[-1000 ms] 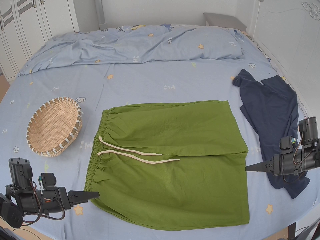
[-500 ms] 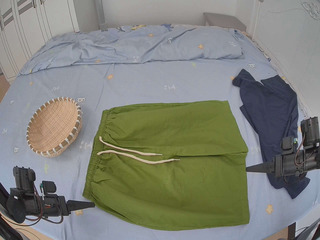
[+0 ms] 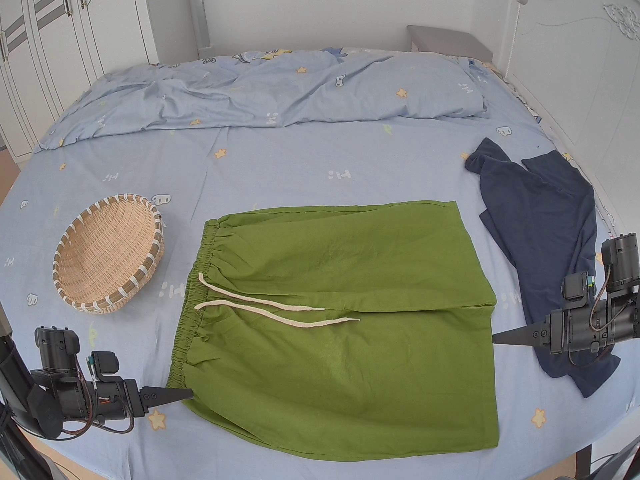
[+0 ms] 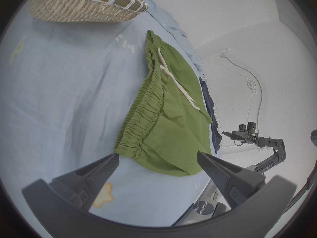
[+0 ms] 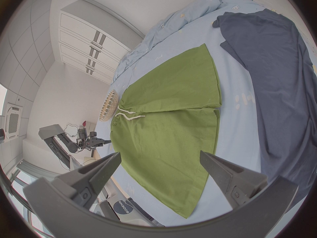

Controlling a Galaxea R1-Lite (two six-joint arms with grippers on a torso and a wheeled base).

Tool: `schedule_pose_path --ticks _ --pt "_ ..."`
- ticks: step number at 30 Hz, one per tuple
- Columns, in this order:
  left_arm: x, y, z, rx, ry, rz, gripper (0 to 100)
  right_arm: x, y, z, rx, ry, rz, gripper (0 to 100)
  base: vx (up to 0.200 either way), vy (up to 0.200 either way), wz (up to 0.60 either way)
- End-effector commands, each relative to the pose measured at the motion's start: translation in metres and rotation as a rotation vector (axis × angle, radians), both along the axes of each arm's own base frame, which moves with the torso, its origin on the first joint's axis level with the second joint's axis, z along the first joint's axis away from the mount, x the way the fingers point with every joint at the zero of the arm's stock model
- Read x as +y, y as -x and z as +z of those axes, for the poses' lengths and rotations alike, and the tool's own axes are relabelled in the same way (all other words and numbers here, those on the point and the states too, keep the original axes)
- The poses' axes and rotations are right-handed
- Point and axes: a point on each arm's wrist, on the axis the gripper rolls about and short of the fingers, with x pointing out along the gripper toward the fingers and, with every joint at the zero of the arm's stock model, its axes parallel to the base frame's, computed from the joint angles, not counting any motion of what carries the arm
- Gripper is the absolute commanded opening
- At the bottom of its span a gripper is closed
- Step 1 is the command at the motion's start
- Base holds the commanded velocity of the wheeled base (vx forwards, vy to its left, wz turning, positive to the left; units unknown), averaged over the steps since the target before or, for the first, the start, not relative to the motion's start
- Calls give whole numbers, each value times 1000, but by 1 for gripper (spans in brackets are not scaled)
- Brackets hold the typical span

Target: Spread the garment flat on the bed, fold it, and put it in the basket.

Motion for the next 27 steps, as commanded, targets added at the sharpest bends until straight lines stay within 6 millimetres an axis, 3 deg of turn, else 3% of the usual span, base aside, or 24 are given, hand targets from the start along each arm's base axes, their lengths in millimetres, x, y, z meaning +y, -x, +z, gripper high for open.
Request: schedule_pose_path --ticks 1,24,25,27 --pt "0 -2 -19 60 12 9 100 -1 -1 -1 3 0 -5 100 0 0 0" --pt "-3 -12 -24 22 30 3 100 -2 -1 -2 12 -4 -7 100 0 0 0" --pt "-5 -13 -23 15 33 -2 0 -2 -1 -2 12 -4 -7 100 0 0 0" --pt "-5 -14 -24 16 35 -1 0 -2 -1 -3 14 -4 -6 100 0 0 0"
